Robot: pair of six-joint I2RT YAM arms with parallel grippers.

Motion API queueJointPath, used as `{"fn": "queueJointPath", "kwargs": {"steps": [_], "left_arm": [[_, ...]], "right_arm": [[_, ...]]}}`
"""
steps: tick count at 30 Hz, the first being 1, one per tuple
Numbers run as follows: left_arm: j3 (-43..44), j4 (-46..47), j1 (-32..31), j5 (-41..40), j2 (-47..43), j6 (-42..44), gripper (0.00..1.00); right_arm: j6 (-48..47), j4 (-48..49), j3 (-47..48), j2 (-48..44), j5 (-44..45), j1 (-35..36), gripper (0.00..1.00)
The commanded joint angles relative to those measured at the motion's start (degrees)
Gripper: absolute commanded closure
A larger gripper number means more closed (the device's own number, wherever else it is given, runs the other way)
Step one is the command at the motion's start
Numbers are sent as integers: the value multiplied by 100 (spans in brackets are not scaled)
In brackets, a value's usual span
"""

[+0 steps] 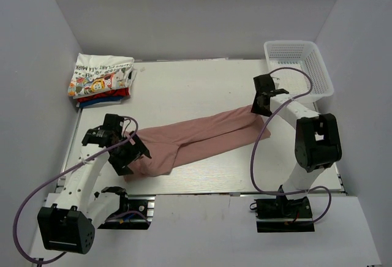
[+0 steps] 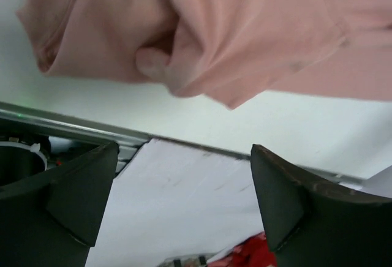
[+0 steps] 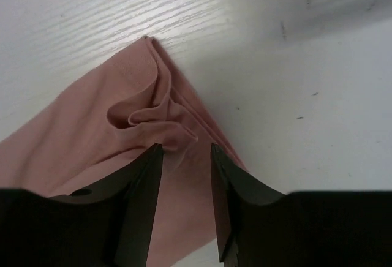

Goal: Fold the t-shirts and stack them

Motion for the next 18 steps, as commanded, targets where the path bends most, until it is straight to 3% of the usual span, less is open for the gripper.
{"fn": "queueJointPath", "kwargs": {"steps": [1, 3, 4, 8, 13, 18], "left_arm": [[616, 220, -9, -324, 224, 249, 0], [749, 546, -9, -378, 401, 302, 0], [828, 878, -9, -378, 489, 303, 0], [828, 1940, -9, -290, 937, 435, 0], [644, 3060, -9, 159, 1840, 435, 0], [460, 3395, -9, 1, 2580, 435, 0]], "right_arm": [[258, -108, 87, -539, 469, -74, 48], [153, -213, 254, -732, 381, -75, 33], [5, -179, 280, -767, 286, -48, 11], [-488, 286, 290, -821, -829, 13, 10], [-691, 737, 543, -206, -2514, 171, 10], [-384, 438, 720, 567, -2484, 207, 10]]}}
